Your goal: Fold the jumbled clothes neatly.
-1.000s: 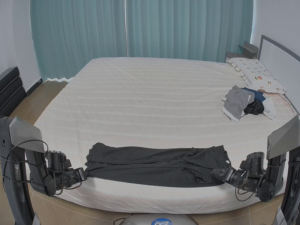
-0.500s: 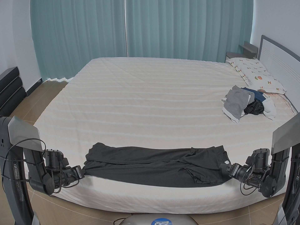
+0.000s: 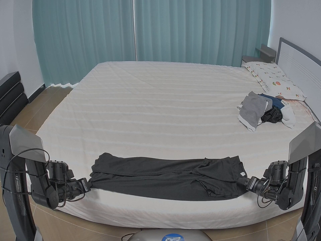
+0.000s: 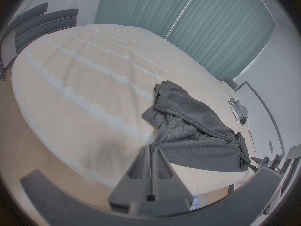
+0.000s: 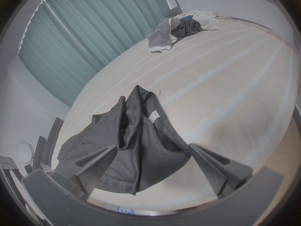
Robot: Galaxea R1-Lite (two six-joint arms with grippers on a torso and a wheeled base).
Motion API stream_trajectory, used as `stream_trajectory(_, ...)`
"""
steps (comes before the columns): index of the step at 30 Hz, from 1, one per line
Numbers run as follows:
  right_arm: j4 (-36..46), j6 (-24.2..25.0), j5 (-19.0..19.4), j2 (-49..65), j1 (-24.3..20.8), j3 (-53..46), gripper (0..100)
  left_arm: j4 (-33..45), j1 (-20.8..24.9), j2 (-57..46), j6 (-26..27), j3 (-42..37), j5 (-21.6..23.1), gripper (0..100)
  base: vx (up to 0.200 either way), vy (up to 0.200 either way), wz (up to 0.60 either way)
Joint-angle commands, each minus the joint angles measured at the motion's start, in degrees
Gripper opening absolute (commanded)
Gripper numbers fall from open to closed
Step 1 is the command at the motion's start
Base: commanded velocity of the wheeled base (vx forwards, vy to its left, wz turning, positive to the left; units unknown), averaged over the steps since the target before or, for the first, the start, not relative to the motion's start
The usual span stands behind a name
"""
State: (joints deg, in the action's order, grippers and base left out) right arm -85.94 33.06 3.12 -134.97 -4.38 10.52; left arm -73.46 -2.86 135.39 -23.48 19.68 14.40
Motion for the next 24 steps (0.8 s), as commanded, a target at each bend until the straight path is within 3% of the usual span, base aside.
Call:
stream_trajectory(1,0.07,-0.1,-0.13,-1.08,0.51,0.29,0,-0.02,-0.04,0.14,0.01,0.01,0.02,0,0.0,0.0,0.0)
stream_trajectory(15,0.78,-7.22,-0.22,-0.99,2.71,-2.0,0,-0.02,0.05,0.31,0.1,0.01,-0.07,0,0.0,0.0,0.0)
stream_trajectory(22,0.78,-7.66,-0.22,-1.52,2.18,-2.17,0,-0.02,0.14,0.14,0.1,-0.25,0.02,0,0.0,0.0,0.0)
stream_trajectory(23,0.78,-7.66,-0.22,-1.52,2.09,-2.17,100,-0.02,0.14,0.05,0.19,-0.6,0.1,0,0.0,0.0,0.0)
stream_trajectory(24,0.78,-7.66,-0.22,-1.61,2.09,-2.08,100,-0.1,0.14,-0.13,0.19,-0.78,0.19,100,0.0,0.0,0.0)
